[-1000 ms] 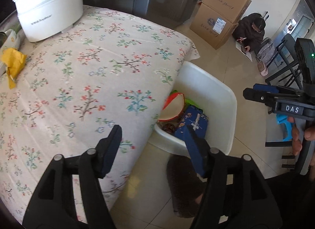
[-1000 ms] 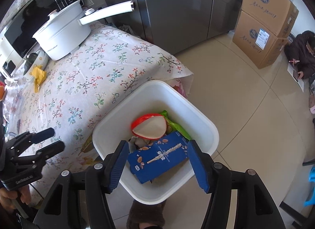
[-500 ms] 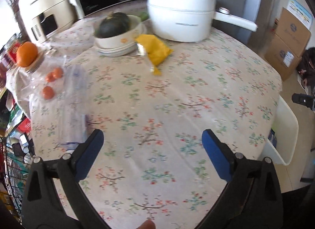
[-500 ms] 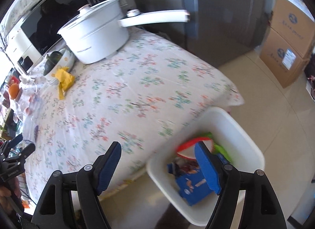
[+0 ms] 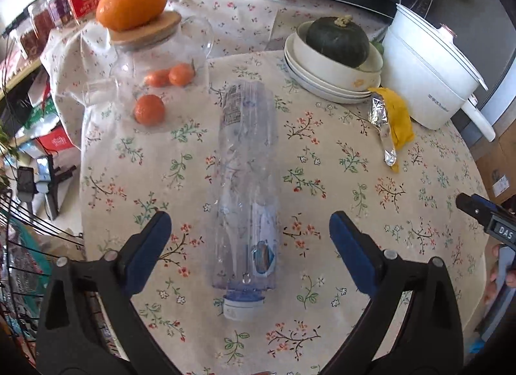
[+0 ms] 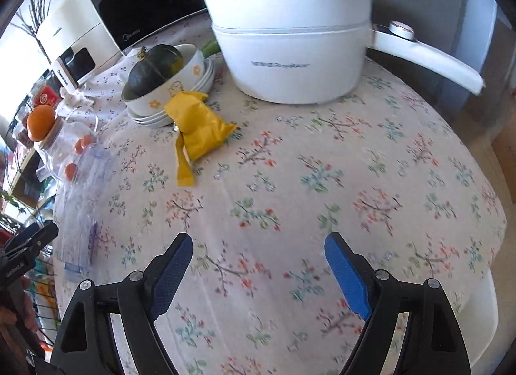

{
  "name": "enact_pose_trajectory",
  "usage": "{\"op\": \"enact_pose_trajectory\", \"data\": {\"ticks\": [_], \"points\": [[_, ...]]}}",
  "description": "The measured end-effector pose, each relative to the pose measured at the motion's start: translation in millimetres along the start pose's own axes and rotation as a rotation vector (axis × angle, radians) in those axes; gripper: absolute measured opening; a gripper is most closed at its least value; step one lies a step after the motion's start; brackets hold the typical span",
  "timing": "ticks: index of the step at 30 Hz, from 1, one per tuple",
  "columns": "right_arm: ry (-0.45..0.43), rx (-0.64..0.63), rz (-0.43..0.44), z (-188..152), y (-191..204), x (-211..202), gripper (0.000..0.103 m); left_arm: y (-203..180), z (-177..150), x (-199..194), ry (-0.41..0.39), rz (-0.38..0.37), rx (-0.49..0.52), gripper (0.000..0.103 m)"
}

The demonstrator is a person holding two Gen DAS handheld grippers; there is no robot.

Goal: Collect trash
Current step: 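Grasp the clear water bottle with the left gripper while the right grasps yellow foil, then carry the bottle and yellow wrapper over the white bin and open both grippers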

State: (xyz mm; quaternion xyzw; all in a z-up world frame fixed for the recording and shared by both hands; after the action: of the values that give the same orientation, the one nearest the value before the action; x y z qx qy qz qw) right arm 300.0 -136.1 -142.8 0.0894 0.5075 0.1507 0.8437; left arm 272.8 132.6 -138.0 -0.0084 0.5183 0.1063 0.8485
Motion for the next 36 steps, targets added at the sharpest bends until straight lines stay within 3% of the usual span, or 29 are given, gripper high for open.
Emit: {"op": "enact_pose_trajectory", "data": {"ticks": [3,5,8,14,24,26,28,30,31,36], "points": [[-0.008,-0.057,0.000,16.8,17.3,22.7,0.085,-0.3,-4.0,15.7,0.051,-0.019,-0.005,0.086],[-0.006,-0.083,0.006,26.6,25.4,39.0,0.085,1.2,-9.1,26.1,0.087,-0.008,-0.003,0.075],[-0.005,-0.100,0.010,38.9,32.8,62.2,0.085,2.1,-13.5,32.5,0.124,-0.060,-0.038,0.062],[-0.010,-0.123,0.007,57.5,38.5,89.6,0.085,5.9,-16.0,23.7,0.106,-0.048,-0.051,0.058],[0.034,-0.214,-0.036,79.5,47.9,128.5,0.084,15.1,-5.5,-25.5,-0.013,-0.101,-0.053,0.057],[0.049,-0.225,-0.042,79.3,49.4,134.8,0.077,16.3,-6.6,-27.7,-0.018,-0.103,-0.051,0.057],[0.049,-0.247,-0.048,78.7,51.1,135.5,0.062,17.3,-7.4,-26.5,-0.015,-0.104,-0.053,0.057],[0.063,-0.252,-0.040,75.6,53.1,134.6,0.030,19.2,-7.3,-26.0,-0.016,-0.103,-0.056,0.057],[0.067,-0.252,-0.038,73.8,54.4,133.3,0.021,18.5,-6.3,-26.1,-0.016,-0.104,-0.059,0.057],[0.076,-0.280,-0.027,61.6,58.9,107.2,0.020,18.4,-7.1,-37.6,-0.031,-0.137,-0.082,0.058]]}}
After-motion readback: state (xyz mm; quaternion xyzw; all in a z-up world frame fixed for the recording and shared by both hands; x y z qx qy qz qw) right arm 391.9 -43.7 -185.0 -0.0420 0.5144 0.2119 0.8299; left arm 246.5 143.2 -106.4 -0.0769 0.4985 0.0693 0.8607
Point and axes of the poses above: each gripper's, at about its wrist camera, not at the fingertips, and x roughly the way its jaws point, y to its left, z to its top, the point moved 9 cm from there along x, roughly the way its jaws point, and after that the axes turned 12 degrees about z, right-handed, at the moved point
